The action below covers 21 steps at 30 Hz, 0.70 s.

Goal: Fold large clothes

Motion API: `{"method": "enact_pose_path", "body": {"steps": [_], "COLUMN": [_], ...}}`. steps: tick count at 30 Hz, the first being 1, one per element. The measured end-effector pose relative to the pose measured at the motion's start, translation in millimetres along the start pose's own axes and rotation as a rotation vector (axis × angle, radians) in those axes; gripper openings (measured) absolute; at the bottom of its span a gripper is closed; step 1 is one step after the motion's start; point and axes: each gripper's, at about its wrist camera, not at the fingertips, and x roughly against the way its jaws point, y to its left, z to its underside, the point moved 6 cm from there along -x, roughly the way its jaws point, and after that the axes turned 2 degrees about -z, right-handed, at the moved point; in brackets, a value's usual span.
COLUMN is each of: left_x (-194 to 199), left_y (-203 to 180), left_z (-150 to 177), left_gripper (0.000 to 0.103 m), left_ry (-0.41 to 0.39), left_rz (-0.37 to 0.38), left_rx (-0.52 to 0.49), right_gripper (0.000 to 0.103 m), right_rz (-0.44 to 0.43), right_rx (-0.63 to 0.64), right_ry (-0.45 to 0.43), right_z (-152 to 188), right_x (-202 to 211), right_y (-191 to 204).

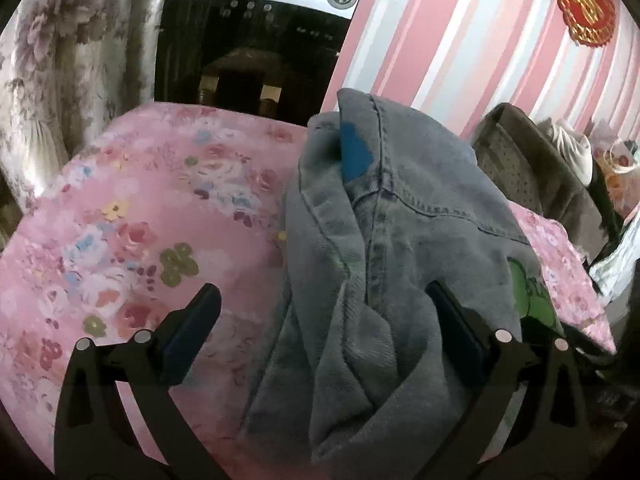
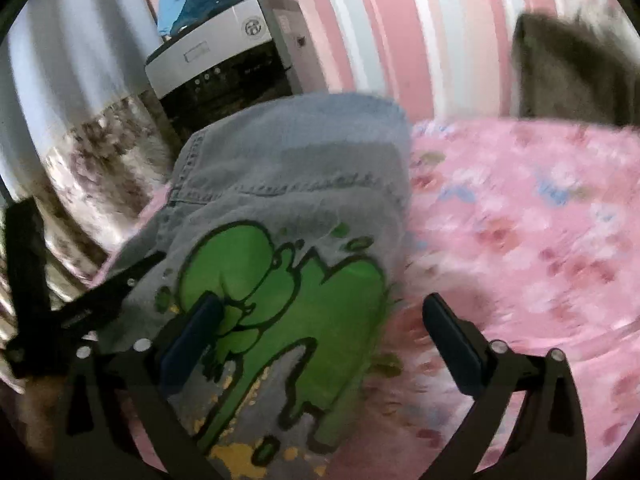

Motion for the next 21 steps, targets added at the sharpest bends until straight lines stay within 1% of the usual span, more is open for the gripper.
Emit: {"method": "enact_pose_path", "body": {"steps": [1, 2, 4, 5, 6, 7, 8, 9, 10, 12, 13, 16, 18, 19, 21], "left_x": [-2, -2, -2, -2, -2, -2, 0, 2, 5, 9, 12, 17, 19, 20, 20], "left_y": [0, -1, -2, -5, -9, -12, -16, -23, -30, -38, -46, -79, -106, -125, -160], "left_z": [1, 1, 1, 1, 1, 1, 0, 0, -2, -5, -6, -10, -13, -14, -11], "left_gripper": [0.1, 0.1, 0.098, 0.082, 0.064, 0.06, 0.049, 0.04, 0.038, 0.032, 0.031, 0.031, 0.031, 0.031, 0.031], "left_ry": [0.002, 0.005, 0.003, -0.001, 0.0, -0.001, -0.01, -0.021, -0.033, -0.045, -0.05, -0.06, -0.068, -0.076, -0.088], "left_rz": [0.003, 0.003, 0.008, 0.042, 0.078, 0.092, 0.075, 0.056, 0.037, 0.037, 0.049, 0.063, 0.082, 0.1, 0.133], "left_rx": [0.001, 0.003, -0.003, -0.002, 0.0, 0.001, -0.021, -0.058, -0.089, -0.096, -0.094, -0.142, -0.159, -0.169, -0.185], "right_gripper": [0.081, 0.078, 0.07, 0.067, 0.062, 0.057, 0.055, 0.051, 0.048, 0.045, 0.044, 0.043, 0.043, 0.043, 0.043], "right_rz": [-0.012, 0.002, 0.01, 0.008, 0.007, 0.002, -0.002, 0.006, 0.009, 0.028, 0.041, 0.081, 0.117, 0.13, 0.174], "right_rx": [-0.004, 0.017, 0.025, 0.025, 0.028, 0.03, 0.038, 0.055, 0.064, 0.098, 0.117, 0.166, 0.208, 0.219, 0.244], "right_ry": [0.004, -0.001, -0.012, -0.021, -0.026, -0.033, -0.041, -0.056, -0.065, -0.098, -0.111, -0.158, -0.173, -0.182, -0.199], "right_z": [0, 1, 1, 0, -1, -2, -4, -7, -9, -19, -25, -45, -59, -64, -72], "right_x": [-1, -1, 0, 1, 1, 3, 5, 8, 11, 23, 29, 56, 78, 88, 117], "right_y": [2, 4, 9, 9, 10, 11, 12, 14, 15, 17, 17, 8, -7, -17, -47]}}
